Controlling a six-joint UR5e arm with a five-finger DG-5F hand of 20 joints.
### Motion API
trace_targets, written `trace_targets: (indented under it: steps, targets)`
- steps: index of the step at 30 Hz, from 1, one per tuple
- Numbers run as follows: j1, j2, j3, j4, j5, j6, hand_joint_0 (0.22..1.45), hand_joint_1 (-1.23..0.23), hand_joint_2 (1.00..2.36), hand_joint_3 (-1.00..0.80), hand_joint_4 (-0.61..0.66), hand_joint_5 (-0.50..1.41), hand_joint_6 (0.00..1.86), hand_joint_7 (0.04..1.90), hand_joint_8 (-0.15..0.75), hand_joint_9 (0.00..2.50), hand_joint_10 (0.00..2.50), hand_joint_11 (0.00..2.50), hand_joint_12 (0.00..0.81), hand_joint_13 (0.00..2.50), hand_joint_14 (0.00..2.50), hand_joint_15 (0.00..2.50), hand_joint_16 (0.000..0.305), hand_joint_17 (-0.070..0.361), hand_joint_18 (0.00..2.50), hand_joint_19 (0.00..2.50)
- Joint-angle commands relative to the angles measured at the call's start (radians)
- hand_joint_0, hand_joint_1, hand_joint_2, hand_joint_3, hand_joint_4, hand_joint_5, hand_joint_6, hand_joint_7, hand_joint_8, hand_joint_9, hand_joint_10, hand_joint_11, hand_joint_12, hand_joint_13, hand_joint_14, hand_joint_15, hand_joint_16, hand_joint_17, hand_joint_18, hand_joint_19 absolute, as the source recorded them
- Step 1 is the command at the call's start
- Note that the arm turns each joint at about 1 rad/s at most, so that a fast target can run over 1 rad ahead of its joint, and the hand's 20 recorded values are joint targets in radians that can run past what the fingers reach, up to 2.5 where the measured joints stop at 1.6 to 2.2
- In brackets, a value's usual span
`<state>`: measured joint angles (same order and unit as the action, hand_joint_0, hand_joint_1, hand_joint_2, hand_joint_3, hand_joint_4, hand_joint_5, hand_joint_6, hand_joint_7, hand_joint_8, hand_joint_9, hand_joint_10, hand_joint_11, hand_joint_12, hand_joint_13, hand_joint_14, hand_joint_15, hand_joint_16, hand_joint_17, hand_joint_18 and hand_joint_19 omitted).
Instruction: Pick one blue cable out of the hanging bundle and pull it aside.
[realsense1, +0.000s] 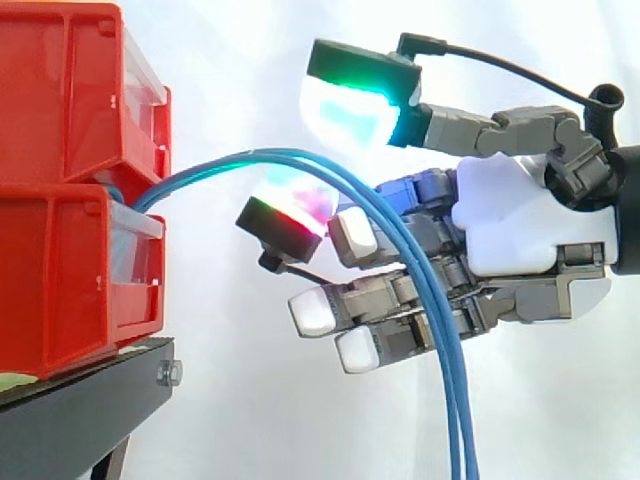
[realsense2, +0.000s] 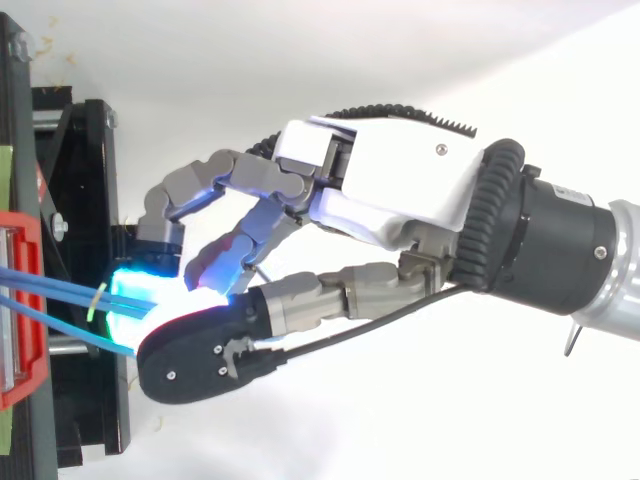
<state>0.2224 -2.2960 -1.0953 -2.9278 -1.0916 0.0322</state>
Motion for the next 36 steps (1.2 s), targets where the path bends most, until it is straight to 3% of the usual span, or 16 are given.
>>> trace_targets:
  steps: [1,5,6,10,14,16,20,21,24,29,36]
  targets:
    - [0.000,0.000,0.000,0.004,-0.001,0.000,0.53,-0.62,1.00,-0.44,0.05,-0.09,0.91,0.93,0.281,1.14,0.02,0.59,0.428,0.82,0.02,0.47,0.056,0.126,0.64,0.61]
    - [0.000,0.000,0.000,0.004,0.001,0.000,0.55,-0.70,1.00,-0.46,0.04,-0.08,0.90,0.94,0.279,1.13,0.02,0.58,0.421,0.83,0.02,0.47,0.055,0.124,0.64,0.62]
    - [0.000,0.000,0.000,0.004,0.001,0.000,0.61,-0.74,1.01,-0.38,0.00,-0.08,0.89,0.98,0.269,1.13,0.03,0.60,0.407,0.83,0.02,0.48,0.053,0.119,0.63,0.61]
    - [0.000,0.000,0.000,0.004,0.001,0.000,0.66,-0.86,1.02,-0.17,-0.05,-0.10,0.91,1.02,0.262,1.09,0.03,0.60,0.396,0.83,0.02,0.48,0.052,0.118,0.64,0.60]
    - [-0.002,0.000,0.002,-0.001,0.001,0.005,0.73,-0.90,1.02,-0.03,-0.15,-0.10,0.94,1.23,0.255,1.11,0.03,0.61,0.389,0.85,0.02,0.48,0.052,0.116,0.64,0.60]
    - [0.000,0.000,0.000,-0.001,-0.001,0.011,0.77,-0.91,1.02,-0.06,-0.19,-0.11,0.95,1.24,0.250,1.11,0.03,0.61,0.387,0.85,0.02,0.49,0.051,0.115,0.62,0.61]
    - [-0.003,0.000,0.000,-0.001,-0.002,0.014,0.86,-0.91,1.01,-0.41,-0.29,-0.12,0.96,1.24,0.216,1.07,0.03,0.60,0.364,0.81,0.02,0.49,0.049,0.109,0.56,0.63]
    - [-0.003,0.000,0.000,-0.004,-0.002,0.014,0.85,-0.93,1.00,-0.50,-0.32,-0.12,0.95,1.26,0.211,1.08,0.02,0.59,0.359,0.82,0.02,0.48,0.048,0.107,0.58,0.59]
    - [-0.003,0.001,0.002,-0.013,-0.010,0.014,0.79,-0.94,1.00,-0.50,-0.32,-0.11,0.95,1.18,0.202,1.09,0.03,0.58,0.349,0.84,0.02,0.47,0.046,0.104,0.63,0.55]
    - [-0.008,0.001,0.011,-0.027,-0.021,0.014,0.62,-0.92,1.00,-0.50,-0.18,-0.07,0.91,0.93,0.213,1.15,0.03,0.58,0.354,0.86,0.02,0.49,0.045,0.102,0.63,0.58]
    - [-0.011,0.001,0.012,-0.065,-0.028,0.015,0.45,-0.80,1.00,-0.50,-0.10,-0.06,0.87,0.98,0.256,1.19,0.02,0.55,0.409,0.91,0.02,0.48,0.056,0.125,0.70,0.59]
